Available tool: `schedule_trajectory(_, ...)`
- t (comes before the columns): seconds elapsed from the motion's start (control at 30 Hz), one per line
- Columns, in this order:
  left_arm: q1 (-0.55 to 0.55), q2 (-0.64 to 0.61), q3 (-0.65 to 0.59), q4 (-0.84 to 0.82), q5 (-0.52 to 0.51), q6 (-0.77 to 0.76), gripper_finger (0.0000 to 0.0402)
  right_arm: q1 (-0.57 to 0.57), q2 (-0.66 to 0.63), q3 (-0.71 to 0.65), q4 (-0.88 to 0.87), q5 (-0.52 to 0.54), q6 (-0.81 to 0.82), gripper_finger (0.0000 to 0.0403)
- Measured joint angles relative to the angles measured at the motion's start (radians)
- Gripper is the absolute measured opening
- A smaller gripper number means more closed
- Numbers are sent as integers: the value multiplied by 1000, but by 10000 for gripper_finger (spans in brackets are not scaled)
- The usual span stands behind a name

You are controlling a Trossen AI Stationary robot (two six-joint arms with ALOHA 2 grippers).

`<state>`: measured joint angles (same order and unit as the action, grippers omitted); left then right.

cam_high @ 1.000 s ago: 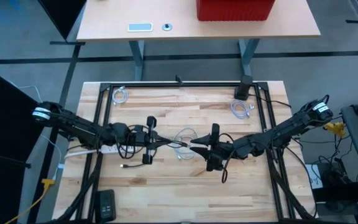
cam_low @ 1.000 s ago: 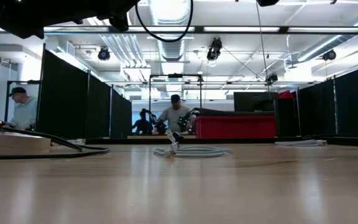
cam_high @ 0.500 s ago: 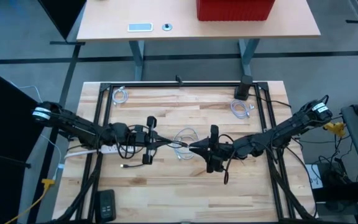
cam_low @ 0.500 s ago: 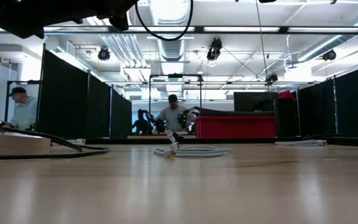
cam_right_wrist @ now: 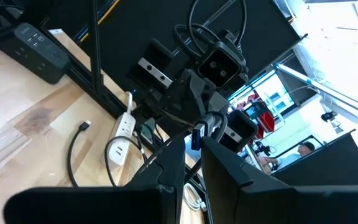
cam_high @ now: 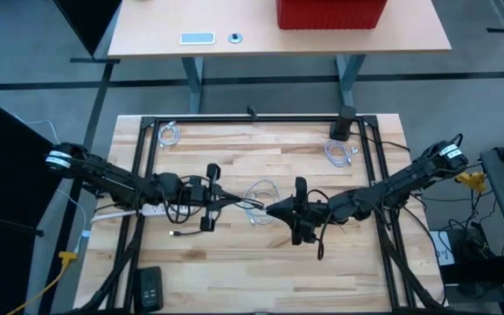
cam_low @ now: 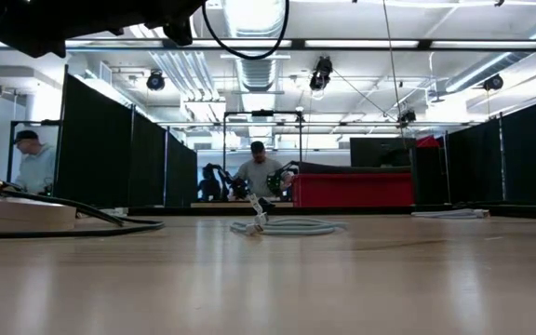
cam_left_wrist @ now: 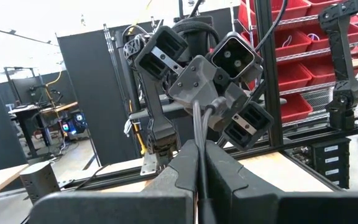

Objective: Insert USB
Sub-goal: Insert the black charger cable into the black charger adapter

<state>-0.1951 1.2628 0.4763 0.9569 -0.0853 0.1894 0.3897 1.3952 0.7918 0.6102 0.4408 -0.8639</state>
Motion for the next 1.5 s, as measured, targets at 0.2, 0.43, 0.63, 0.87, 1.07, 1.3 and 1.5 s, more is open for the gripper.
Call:
schedule_trajectory(0.2, 0, 0, 0, 0, 0, 9, 1, -16, 0, 0, 4, -4, 22, 67)
schedule_trajectory(0.43, 1, 0, -1, 4, -1, 26, 1, -29, 1, 0, 26, -21, 14, 79)
schedule_trajectory(0.63, 1, 0, -1, 14, -1, 37, 1, -40, 1, 0, 34, -26, 26, 65)
schedule_trajectory(0.87, 1, 0, -1, 15, -1, 37, 1, -42, 1, 6, 35, -33, 26, 27)
schedule_trajectory(1.07, 1, 0, -1, 12, -1, 38, 1, -42, 1, 15, 31, -33, 26, 4)
schedule_trajectory(1.3, 1, 0, -1, 5, -5, 65, 23, -42, 1, 17, 25, -30, 42, 2)
schedule_trajectory(1.5, 1, -1, 33, -16, -54, 135, 83, -42, -3, 17, 13, -22, 47, 1)
